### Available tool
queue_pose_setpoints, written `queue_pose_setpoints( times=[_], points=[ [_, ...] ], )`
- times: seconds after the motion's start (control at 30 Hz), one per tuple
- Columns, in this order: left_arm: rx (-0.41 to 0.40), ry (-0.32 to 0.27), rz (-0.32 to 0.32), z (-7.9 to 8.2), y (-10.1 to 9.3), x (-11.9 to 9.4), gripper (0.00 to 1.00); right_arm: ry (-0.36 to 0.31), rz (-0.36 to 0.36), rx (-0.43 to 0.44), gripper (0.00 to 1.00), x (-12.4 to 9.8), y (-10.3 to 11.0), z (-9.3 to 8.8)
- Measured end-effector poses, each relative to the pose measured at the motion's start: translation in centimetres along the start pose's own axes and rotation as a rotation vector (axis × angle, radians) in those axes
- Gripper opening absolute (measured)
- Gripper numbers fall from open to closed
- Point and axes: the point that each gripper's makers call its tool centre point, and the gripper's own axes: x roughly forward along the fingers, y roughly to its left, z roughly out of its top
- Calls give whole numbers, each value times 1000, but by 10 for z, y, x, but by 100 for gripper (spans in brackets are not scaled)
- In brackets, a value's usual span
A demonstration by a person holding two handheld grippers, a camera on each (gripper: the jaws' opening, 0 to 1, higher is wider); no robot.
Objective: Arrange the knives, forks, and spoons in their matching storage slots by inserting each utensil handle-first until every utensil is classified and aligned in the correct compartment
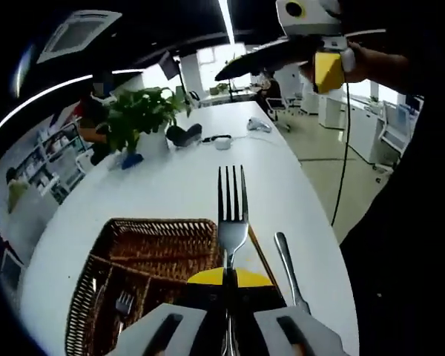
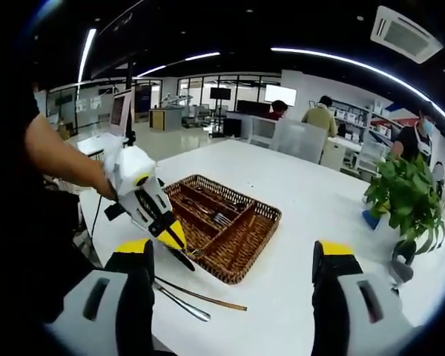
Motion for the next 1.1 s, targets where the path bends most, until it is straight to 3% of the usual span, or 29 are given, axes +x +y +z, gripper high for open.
queue_pose_setpoints(
  times=[0.03, 0.23, 0.5, 0.53, 0.6, 0.67, 0.8, 0.9, 1.03, 1.1],
  points=[
    [-39, -18, -16, 4, 1, -5, 0, -2, 13, 3, 89, 4, 4, 1],
    [-29, -66, 7, 28, 16, -30, 0, -15, 70, 9, 88, 28, 24, 7],
    [-42, -168, 18, 66, 29, -59, 0, -36, 234, 125, 79, 78, 75, 20],
    [-50, -187, 20, 70, 29, -65, 0, -46, 252, 144, 76, 82, 80, 24],
    [-77, -231, 24, 78, 31, -72, 0, -126, 278, 185, 66, 93, 90, 42],
    [-85, -267, 24, 85, 32, -81, 0, -93, 279, 194, 61, 104, 95, 40],
    [-112, -318, 4, 94, 34, -95, 0, -135, 269, 213, 49, 120, 104, 55],
    [-130, -325, 0, 92, 35, -99, 0, -158, 243, 236, 40, 124, 101, 63],
    [-177, -358, -9, 88, 38, -105, 0, -181, 248, 311, 14, 124, 99, 66],
    [-212, -378, 0, 87, 42, -108, 0, -194, 252, 311, 8, 124, 99, 68]
  ],
)
